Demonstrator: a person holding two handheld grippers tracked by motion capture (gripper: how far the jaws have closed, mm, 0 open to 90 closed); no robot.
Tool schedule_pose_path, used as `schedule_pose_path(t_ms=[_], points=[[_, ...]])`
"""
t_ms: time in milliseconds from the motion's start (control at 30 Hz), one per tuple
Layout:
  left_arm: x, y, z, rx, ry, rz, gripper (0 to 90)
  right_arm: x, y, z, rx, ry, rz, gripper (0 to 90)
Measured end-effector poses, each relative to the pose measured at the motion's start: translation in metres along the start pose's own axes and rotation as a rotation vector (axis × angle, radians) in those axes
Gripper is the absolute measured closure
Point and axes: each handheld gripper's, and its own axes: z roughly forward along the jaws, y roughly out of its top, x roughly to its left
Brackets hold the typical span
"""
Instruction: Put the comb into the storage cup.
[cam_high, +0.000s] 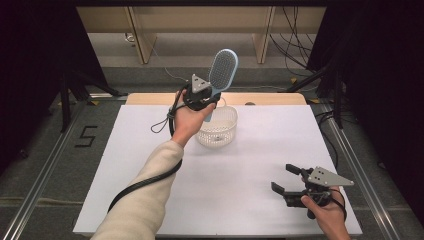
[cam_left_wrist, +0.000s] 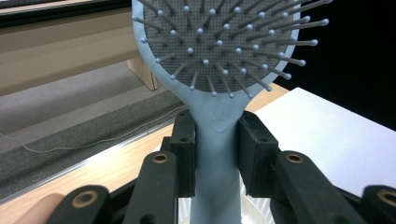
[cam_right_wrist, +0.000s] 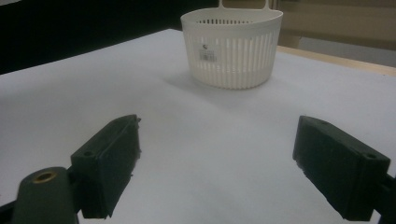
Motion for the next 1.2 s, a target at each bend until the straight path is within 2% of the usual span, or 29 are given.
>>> schedule_pose_path(t_ms=[1200], points=[[-0.003,0.001,0.015,0.010,-0.005,0.005,69.7,0.000,0.000,0.000,-0.004,0.003,-0.002,15.4]])
